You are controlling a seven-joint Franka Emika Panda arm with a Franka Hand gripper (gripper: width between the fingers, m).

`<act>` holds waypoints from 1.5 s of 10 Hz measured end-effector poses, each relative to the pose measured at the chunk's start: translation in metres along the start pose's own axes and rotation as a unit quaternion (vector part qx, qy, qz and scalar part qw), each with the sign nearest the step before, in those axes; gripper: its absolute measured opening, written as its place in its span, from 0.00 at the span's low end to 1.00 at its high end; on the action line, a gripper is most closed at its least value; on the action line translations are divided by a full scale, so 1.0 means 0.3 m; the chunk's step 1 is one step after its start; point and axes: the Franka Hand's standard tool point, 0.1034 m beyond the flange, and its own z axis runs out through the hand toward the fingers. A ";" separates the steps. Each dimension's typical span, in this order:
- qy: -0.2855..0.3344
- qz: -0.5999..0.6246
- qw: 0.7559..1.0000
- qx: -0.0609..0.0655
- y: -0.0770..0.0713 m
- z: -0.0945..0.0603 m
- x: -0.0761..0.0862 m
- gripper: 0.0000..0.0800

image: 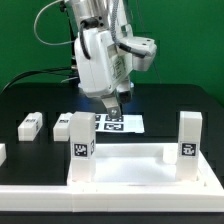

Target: Assemble desk

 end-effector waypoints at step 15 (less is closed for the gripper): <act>0.023 -0.062 0.997 -0.045 0.307 0.176 0.144 0.81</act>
Offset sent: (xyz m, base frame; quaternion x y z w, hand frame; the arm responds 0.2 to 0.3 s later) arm -0.0686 -0.0095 -0.0311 -0.0439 0.0317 -0.0407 0.9977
